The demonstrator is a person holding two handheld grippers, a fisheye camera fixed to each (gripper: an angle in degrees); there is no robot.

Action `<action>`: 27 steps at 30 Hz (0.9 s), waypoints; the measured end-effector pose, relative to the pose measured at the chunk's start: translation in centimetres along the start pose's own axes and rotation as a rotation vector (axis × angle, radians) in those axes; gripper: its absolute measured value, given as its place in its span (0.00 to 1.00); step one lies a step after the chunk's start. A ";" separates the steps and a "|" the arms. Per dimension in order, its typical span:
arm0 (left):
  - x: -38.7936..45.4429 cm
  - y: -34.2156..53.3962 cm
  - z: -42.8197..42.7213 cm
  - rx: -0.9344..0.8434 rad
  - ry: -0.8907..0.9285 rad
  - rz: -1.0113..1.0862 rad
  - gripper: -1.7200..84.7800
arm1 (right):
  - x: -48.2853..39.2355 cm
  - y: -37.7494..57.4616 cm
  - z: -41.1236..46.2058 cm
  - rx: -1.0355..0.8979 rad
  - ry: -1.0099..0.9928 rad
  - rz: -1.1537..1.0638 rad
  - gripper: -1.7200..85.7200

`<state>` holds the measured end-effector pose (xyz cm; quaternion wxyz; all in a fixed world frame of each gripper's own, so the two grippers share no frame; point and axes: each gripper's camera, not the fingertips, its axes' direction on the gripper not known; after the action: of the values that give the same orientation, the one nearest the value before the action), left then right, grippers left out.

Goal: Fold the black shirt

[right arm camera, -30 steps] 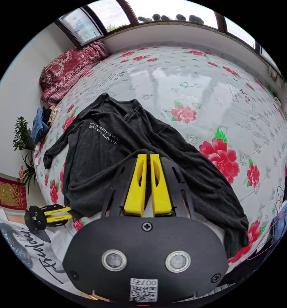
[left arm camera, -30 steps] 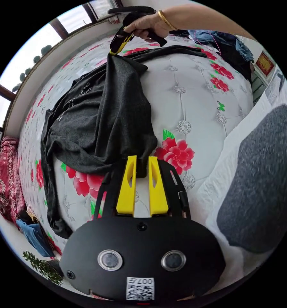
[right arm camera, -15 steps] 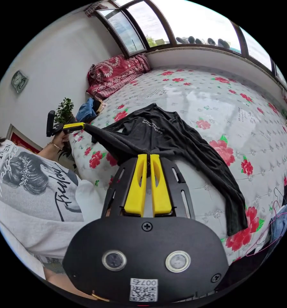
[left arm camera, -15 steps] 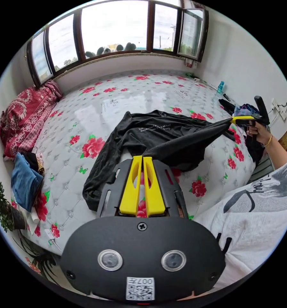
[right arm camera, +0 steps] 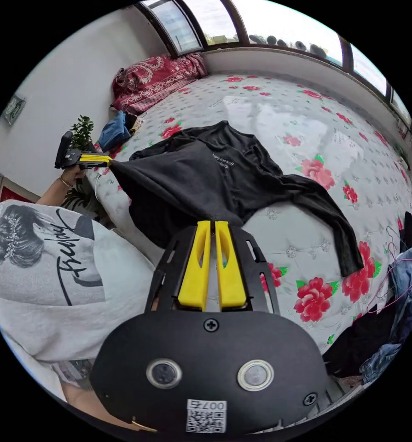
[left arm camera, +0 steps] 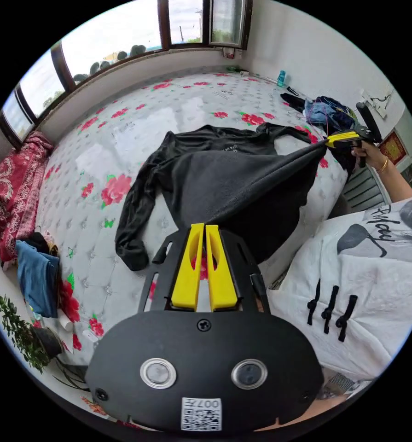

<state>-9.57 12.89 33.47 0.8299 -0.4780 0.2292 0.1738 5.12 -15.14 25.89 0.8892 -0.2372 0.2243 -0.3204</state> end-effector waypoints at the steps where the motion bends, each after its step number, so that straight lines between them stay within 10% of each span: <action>1: 0.2 0.3 1.0 -0.007 0.002 -0.007 0.01 | -0.2 0.3 0.9 -0.022 0.010 0.006 0.03; 15: 0.6 8.3 5.3 -0.040 0.059 -0.325 0.08 | -3.7 8.2 9.6 -0.024 0.129 0.159 0.13; 27: 3.1 2.7 10.2 -0.181 -0.094 -0.161 0.08 | -4.6 4.0 15.2 -0.097 0.291 -0.091 0.08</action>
<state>-6.15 23.28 34.34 0.8045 -0.5591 0.1342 0.1488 12.17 -5.10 36.74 0.8194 -0.2408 0.3552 -0.3801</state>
